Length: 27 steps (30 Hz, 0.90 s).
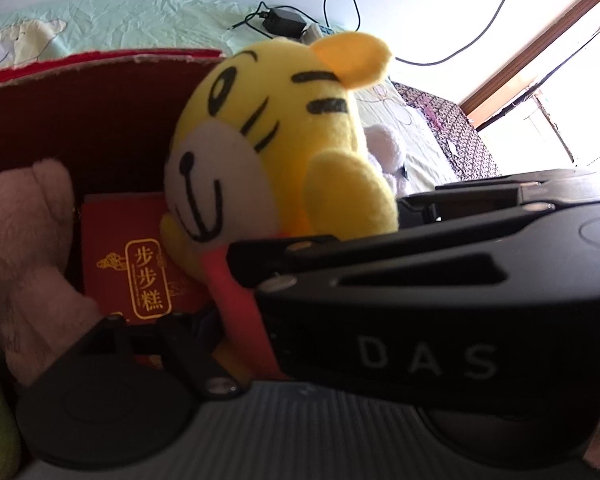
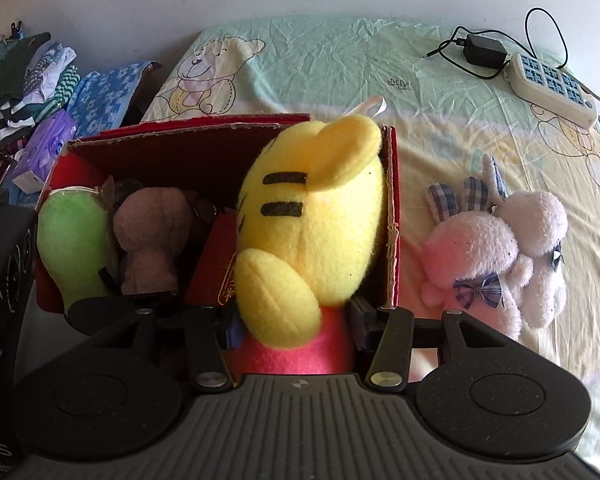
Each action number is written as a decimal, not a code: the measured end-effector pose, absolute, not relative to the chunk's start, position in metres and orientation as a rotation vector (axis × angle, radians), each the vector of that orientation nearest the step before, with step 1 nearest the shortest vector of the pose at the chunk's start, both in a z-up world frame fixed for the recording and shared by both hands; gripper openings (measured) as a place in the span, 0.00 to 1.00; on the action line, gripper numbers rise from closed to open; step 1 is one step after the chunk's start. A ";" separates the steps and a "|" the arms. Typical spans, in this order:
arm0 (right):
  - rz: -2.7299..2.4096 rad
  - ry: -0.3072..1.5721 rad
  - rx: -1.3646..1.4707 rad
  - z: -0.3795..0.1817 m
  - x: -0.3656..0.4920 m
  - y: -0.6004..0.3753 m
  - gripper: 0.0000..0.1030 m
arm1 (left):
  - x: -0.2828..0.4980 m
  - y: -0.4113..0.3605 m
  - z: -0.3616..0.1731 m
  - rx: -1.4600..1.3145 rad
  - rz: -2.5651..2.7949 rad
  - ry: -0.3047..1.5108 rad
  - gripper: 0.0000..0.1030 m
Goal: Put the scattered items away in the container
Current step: 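Carry the yellow tiger plush with the right gripper over the red box, then lower the yellow tiger plush into the box beside the pink teddy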
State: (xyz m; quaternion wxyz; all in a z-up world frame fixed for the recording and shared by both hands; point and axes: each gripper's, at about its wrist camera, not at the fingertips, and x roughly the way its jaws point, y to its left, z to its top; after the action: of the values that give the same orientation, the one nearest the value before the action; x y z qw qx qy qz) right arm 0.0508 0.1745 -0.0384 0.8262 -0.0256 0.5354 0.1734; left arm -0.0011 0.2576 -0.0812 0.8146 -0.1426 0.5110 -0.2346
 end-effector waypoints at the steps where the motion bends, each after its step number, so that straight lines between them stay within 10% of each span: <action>1: 0.372 1.134 -0.043 -0.038 0.051 0.173 0.50 | -0.002 0.257 -0.081 -0.300 -0.501 1.091 0.76; 14: 0.337 0.982 0.050 -0.008 0.033 0.154 0.59 | -0.004 0.259 -0.079 -0.269 -0.503 1.095 0.77; 20: 0.372 0.858 0.143 0.012 0.025 0.143 0.32 | -0.009 0.264 -0.073 -0.259 -0.500 1.076 0.77; 27: 0.499 0.865 0.228 0.008 0.033 0.149 0.24 | -0.013 0.270 -0.072 -0.276 -0.515 1.061 0.78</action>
State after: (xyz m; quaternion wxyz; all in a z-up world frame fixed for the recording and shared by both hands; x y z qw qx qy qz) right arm 0.0326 0.1486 0.0078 0.8716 0.1092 0.4139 0.2387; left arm -0.0128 0.2702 -0.0723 0.8222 -0.1297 0.4987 -0.2419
